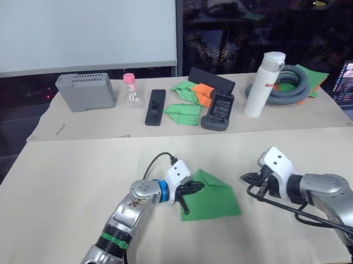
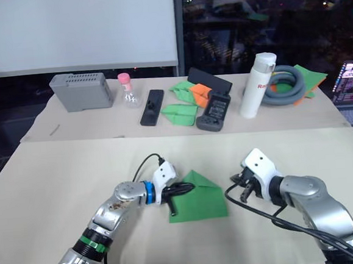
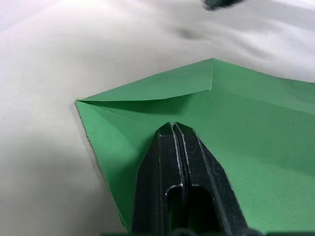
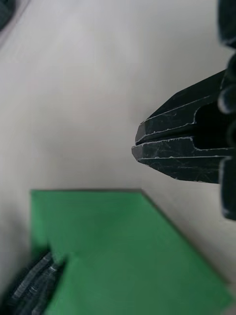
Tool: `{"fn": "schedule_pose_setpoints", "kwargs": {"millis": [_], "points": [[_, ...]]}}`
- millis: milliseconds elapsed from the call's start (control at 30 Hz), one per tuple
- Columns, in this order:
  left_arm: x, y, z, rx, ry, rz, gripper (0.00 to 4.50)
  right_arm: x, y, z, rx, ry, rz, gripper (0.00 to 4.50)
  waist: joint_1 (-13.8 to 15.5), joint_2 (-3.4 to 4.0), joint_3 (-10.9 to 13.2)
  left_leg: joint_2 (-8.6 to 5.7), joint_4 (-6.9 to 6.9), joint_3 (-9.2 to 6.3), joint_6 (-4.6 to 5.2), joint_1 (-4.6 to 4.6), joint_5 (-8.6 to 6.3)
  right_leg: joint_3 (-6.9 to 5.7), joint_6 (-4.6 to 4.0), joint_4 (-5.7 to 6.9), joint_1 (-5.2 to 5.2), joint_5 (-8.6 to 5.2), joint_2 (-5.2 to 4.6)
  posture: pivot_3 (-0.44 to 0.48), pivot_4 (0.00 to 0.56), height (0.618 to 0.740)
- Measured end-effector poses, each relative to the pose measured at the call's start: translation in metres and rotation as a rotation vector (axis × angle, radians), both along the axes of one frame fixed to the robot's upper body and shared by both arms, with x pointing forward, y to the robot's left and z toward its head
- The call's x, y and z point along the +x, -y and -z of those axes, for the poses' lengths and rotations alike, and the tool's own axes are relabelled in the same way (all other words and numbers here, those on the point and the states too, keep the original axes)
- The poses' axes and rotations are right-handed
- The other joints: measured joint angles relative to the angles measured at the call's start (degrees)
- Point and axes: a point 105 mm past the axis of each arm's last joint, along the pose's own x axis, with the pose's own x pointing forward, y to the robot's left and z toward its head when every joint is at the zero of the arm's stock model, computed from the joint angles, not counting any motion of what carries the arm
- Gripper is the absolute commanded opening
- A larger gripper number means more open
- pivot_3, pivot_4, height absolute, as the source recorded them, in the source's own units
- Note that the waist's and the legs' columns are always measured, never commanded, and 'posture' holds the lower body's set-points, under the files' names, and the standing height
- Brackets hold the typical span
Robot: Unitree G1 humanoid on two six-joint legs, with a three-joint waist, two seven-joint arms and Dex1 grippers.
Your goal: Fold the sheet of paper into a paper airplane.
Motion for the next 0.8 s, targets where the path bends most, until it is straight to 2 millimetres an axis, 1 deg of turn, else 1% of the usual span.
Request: {"fn": "schedule_pose_setpoints", "kwargs": {"millis": [67,100,167,233,300,333,367,400,467,533,700,800], "points": [[0.0,-0.001,0.0,-0.004,0.0,-0.004,0.01,-0.004,-0.003,0.001,0.021,-0.02,-0.018,0.0,0.0,0.0,0.0,0.03,0.0,0.0,0.0,0.03,0.0,0.01,0.0,-0.01,0.03,0.0,0.08,0.0,0.15,0.74],[-0.001,-0.001,0.0,-0.004,0.001,-0.004,0.0,-0.006,-0.004,0.002,0.038,-0.037,-0.023,0.61,0.0,0.0,0.0,0.04,0.0,-0.01,0.0,0.03,0.0,0.03,0.0,0.0,0.02,0.0,0.08,0.0,0.15,0.74],[-0.001,0.0,0.0,-0.006,0.0,-0.003,0.0,-0.01,-0.003,0.005,0.047,-0.066,-0.034,1.23,0.1,0.0,0.0,0.03,-0.01,-0.01,0.0,0.01,0.0,0.04,0.0,0.0,0.01,0.0,0.09,0.0,0.15,0.74],[-0.001,0.0,0.0,-0.007,-0.003,-0.004,0.0,-0.011,0.004,0.007,-0.007,-0.051,-0.041,1.92,0.1,0.0,0.0,0.03,-0.01,0.0,0.0,0.01,0.0,0.05,0.01,-0.01,0.01,0.0,0.09,0.0,0.15,0.74],[-0.001,0.0,0.0,-0.007,-0.007,-0.009,0.0,-0.006,0.012,0.005,-0.137,0.034,-0.075,1.92,0.1,0.0,0.0,0.01,0.0,0.08,0.0,0.04,0.0,0.11,0.02,-0.01,0.0,0.0,0.09,0.0,0.15,0.74],[-0.001,0.0,0.0,-0.007,-0.009,-0.011,0.0,-0.004,0.015,0.005,-0.171,0.062,-0.084,1.92,0.1,-0.01,0.0,0.02,0.01,0.09,0.0,0.05,0.0,0.11,0.02,-0.02,0.02,0.0,0.12,0.0,0.15,0.74],[-0.001,-0.001,0.0,-0.008,-0.01,-0.013,0.0,-0.002,0.014,0.005,-0.178,0.083,-0.095,1.7,0.1,-0.01,0.0,0.03,0.01,0.09,0.0,0.06,0.0,0.11,0.02,-0.01,0.02,0.0,0.16,0.0,0.15,0.74],[-0.001,-0.001,0.0,-0.009,-0.01,-0.014,0.0,-0.002,0.013,0.005,-0.179,0.094,-0.104,1.31,0.1,-0.01,0.0,0.04,0.01,0.09,0.0,0.06,0.0,0.12,0.02,-0.01,0.01,0.0,0.17,0.0,0.15,0.74],[-0.002,-0.001,0.0,-0.009,-0.012,-0.015,0.0,-0.001,0.005,0.009,-0.159,0.104,-0.144,0.73,0.1,-0.01,0.0,0.07,0.01,0.08,0.0,0.05,0.0,0.15,0.02,0.0,0.01,0.0,0.24,0.0,0.15,0.74],[-0.002,-0.001,0.0,-0.009,-0.014,-0.015,0.0,-0.001,0.001,0.013,-0.176,0.106,-0.186,0.03,0.1,-0.01,0.0,0.06,0.01,0.08,0.0,0.05,0.0,0.15,0.02,0.0,0.01,0.0,0.24,0.0,0.15,0.74],[-0.002,0.0,0.0,-0.011,-0.022,-0.018,0.0,0.008,-0.002,0.022,-0.241,0.122,-0.267,0.03,0.2,-0.01,0.0,0.05,0.05,0.1,-0.01,0.06,0.0,0.17,0.02,0.0,0.02,0.0,0.23,0.0,0.15,0.74],[-0.001,0.001,0.0,-0.013,-0.023,-0.019,0.0,0.011,-0.006,0.026,-0.249,0.113,-0.312,0.03,0.3,-0.01,0.0,0.05,0.06,0.1,-0.01,0.05,0.0,0.17,0.02,0.0,0.02,0.01,0.23,0.0,0.15,0.74]]}}
